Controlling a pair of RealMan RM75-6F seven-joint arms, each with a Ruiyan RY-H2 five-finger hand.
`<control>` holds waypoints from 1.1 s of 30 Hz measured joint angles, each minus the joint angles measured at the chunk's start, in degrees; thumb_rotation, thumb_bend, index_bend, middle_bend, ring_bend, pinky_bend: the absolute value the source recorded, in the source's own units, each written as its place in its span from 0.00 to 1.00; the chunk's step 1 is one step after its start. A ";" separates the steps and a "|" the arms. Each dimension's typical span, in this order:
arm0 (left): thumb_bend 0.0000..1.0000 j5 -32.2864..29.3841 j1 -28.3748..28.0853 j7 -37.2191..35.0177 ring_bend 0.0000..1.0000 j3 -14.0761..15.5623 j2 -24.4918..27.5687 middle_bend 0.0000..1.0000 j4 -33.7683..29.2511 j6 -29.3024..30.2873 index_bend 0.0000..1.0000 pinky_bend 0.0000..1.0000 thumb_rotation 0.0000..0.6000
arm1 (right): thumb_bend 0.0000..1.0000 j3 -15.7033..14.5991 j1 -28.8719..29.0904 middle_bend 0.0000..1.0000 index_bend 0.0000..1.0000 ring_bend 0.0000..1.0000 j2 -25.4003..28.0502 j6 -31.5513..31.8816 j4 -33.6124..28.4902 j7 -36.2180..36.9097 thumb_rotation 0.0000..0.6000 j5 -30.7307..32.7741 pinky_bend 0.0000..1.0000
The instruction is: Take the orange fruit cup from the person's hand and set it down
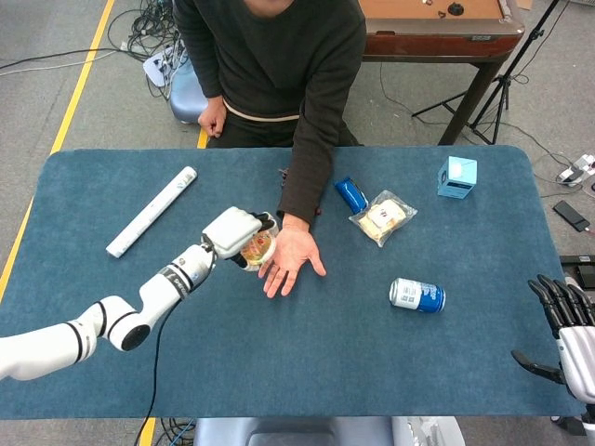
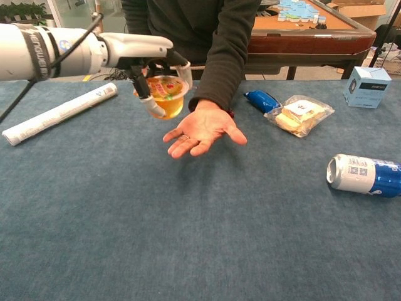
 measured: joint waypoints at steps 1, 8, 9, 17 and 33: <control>0.14 0.29 0.94 -0.29 0.41 0.57 0.79 0.28 -0.21 0.50 0.46 0.62 1.00 | 0.07 0.00 0.06 0.04 0.02 0.00 -0.02 -0.06 -0.06 -0.08 1.00 -0.07 0.06; 0.14 -0.16 4.21 -0.79 0.41 3.43 1.05 0.28 2.81 0.91 0.46 0.62 1.00 | 0.07 0.00 0.41 0.04 0.02 0.00 -0.04 -0.35 -0.77 -0.94 1.00 -0.66 0.06; 0.14 -0.40 4.49 -0.89 0.41 3.59 0.73 0.28 3.64 0.85 0.46 0.62 1.00 | 0.07 0.01 0.44 0.04 0.02 0.00 0.01 -0.35 -0.92 -1.13 1.00 -0.69 0.06; 0.14 -2.24 5.86 -1.24 0.41 4.44 -4.23 0.28 12.01 -0.71 0.44 0.58 1.00 | 0.07 -0.03 0.33 0.04 0.02 0.00 0.38 -0.33 -1.91 -2.12 1.00 -0.54 0.06; 0.14 -5.30 5.74 1.19 0.01 3.04 -7.12 0.00 13.65 -3.47 0.00 0.18 1.00 | 0.07 0.03 0.06 0.04 0.02 0.00 0.49 -0.23 -1.82 -1.92 1.00 0.09 0.06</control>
